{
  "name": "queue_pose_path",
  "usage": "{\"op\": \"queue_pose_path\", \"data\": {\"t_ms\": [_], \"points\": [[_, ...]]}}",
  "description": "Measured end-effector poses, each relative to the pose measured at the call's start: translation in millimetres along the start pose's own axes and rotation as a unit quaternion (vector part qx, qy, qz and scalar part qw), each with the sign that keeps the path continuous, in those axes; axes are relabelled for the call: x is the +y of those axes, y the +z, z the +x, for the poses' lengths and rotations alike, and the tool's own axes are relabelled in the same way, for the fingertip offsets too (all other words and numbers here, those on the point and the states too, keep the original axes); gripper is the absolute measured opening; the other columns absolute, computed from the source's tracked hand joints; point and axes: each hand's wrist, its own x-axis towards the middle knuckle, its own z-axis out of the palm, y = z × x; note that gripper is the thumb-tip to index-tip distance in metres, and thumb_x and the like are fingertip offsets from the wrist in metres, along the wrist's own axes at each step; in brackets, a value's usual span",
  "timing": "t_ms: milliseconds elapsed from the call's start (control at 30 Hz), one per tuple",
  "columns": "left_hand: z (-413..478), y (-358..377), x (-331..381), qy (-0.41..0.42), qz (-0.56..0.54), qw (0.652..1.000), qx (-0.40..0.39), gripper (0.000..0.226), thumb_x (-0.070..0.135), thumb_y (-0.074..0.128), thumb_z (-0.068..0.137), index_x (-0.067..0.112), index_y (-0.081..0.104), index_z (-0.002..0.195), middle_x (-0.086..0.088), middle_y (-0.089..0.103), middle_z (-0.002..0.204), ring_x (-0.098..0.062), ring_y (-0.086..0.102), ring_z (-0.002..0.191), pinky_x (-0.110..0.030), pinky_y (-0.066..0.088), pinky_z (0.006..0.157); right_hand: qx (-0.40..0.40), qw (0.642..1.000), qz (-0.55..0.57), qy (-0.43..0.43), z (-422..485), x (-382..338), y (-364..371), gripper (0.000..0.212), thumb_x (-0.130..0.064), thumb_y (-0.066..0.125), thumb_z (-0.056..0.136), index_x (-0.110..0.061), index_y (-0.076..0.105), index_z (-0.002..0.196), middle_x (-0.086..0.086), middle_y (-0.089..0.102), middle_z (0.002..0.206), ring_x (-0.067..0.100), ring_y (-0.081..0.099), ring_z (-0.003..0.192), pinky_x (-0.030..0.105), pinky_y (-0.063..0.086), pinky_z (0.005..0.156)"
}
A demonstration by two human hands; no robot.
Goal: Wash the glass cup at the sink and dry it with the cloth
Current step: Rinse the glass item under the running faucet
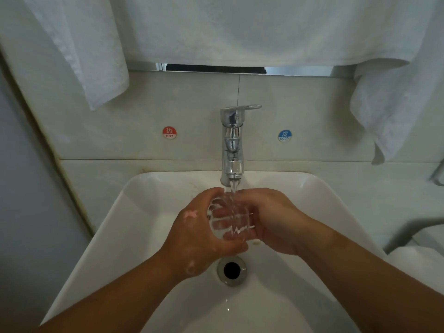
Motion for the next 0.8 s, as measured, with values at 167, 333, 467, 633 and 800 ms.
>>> {"op": "queue_pose_path", "data": {"t_ms": [167,333,467,633,800], "points": [[-1,0,1,0.001,-0.004,1.0,0.002,0.104,0.058,0.091,0.056,0.038,0.043,0.146,0.023,0.059,0.13,-0.001,0.06,0.115,-0.021,0.052,0.102,0.016,0.999,-0.043,-0.007,1,-1,-1,0.021,-0.02,0.063,0.099,-0.005,0.075,0.106,0.013,0.079,0.097,0.03,0.077,0.092,0.048,0.062,0.086],[-3,-4,12,-0.008,-0.034,0.999,0.02,0.063,0.065,0.072,0.068,0.049,0.058,0.127,0.039,0.06,0.109,0.02,0.06,0.097,0.002,0.048,0.083,0.119,0.992,-0.036,0.022,3,-3,-8,0.026,-0.015,0.049,0.093,0.0,0.07,0.092,0.015,0.079,0.081,0.028,0.072,0.069,0.042,0.055,0.07],[0,-5,14,-0.014,-0.036,0.996,0.085,0.024,0.023,0.078,0.086,0.033,0.077,0.108,0.028,0.073,0.086,0.009,0.071,0.081,-0.004,0.055,0.077,0.136,0.989,-0.042,0.043,4,0,-9,0.026,-0.015,0.047,0.089,0.003,0.066,0.095,0.019,0.078,0.083,0.043,0.074,0.08,0.043,0.049,0.07],[4,-2,19,-0.097,-0.115,0.987,0.06,0.009,0.024,0.087,0.076,0.025,0.078,0.078,0.006,0.075,0.061,-0.006,0.069,0.051,-0.011,0.053,0.052,0.124,0.986,-0.097,0.06,6,1,-7,0.028,-0.018,0.048,0.089,0.002,0.066,0.097,0.016,0.078,0.076,0.041,0.074,0.078,0.043,0.049,0.071],[7,-2,9,-0.109,-0.061,0.986,0.111,0.011,0.024,0.074,0.093,0.032,0.074,0.1,0.016,0.075,0.09,-0.001,0.071,0.081,-0.014,0.057,0.076,0.107,0.992,0.004,0.063,6,4,-10,0.024,-0.013,0.046,0.091,0.003,0.064,0.095,0.019,0.077,0.081,0.036,0.075,0.072,0.032,0.051,0.057]]}}
